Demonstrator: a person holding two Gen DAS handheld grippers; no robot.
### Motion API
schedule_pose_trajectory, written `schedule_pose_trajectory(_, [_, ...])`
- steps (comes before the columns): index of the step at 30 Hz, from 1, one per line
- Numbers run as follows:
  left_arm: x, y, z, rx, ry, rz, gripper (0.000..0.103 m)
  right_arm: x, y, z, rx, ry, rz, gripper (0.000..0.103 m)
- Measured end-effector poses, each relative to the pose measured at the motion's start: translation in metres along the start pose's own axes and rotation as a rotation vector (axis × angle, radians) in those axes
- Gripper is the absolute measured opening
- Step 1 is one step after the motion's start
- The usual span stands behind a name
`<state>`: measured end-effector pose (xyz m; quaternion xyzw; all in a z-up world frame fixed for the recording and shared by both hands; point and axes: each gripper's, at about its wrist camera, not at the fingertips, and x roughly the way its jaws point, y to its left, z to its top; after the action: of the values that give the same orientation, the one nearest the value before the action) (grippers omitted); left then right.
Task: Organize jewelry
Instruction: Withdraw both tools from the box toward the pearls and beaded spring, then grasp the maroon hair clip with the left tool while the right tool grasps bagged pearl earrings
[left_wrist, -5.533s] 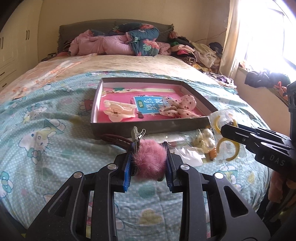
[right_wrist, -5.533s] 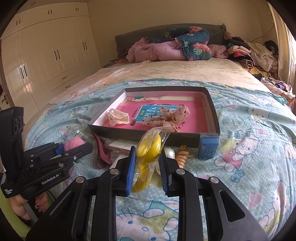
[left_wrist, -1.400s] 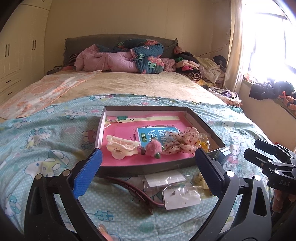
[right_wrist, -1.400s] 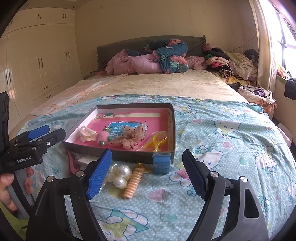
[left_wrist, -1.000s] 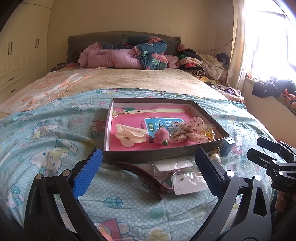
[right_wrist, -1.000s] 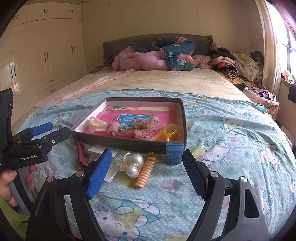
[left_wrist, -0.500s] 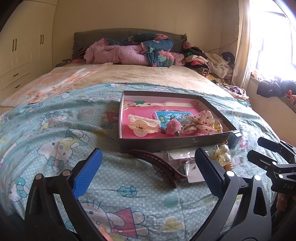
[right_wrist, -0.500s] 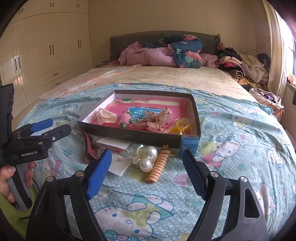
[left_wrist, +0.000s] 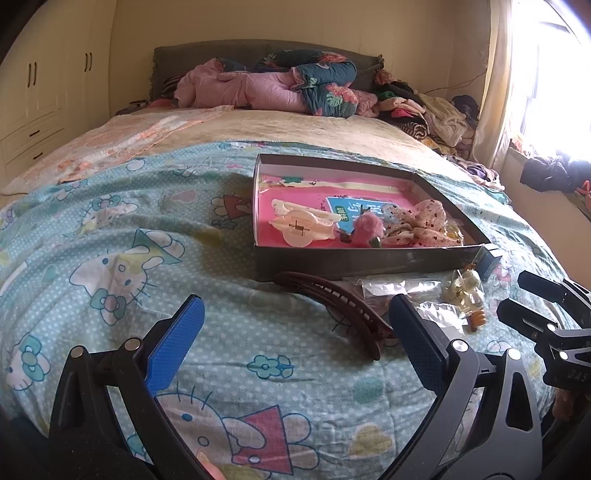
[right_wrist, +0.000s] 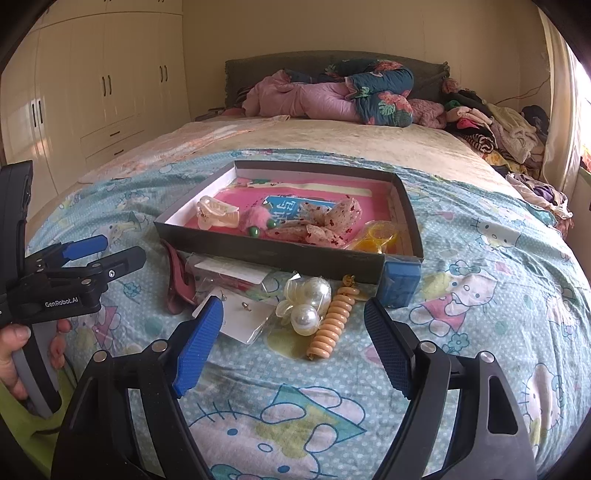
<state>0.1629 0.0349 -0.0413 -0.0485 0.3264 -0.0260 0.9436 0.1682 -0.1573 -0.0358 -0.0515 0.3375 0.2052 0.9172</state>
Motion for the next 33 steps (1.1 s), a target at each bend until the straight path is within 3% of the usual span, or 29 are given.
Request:
schedule_pose_trajectory(18, [0.017, 0.001, -0.002, -0.009, 0.040, -0.012, 0.091, 0.030, 0.002, 0.001, -0.005, 0.035, -0.004, 0.075])
schedule_pose_trajectory(27, [0.034, -0.003, -0.002, -0.062, 0.086, -0.085, 0.091, 0.051, -0.001, 0.002, 0.017, 0.074, -0.006, 0.058])
schedule_pose_trajectory(33, [0.047, -0.003, 0.002, -0.118, 0.125, -0.144, 0.079, 0.059, -0.001, 0.004, 0.007, 0.074, -0.030, 0.043])
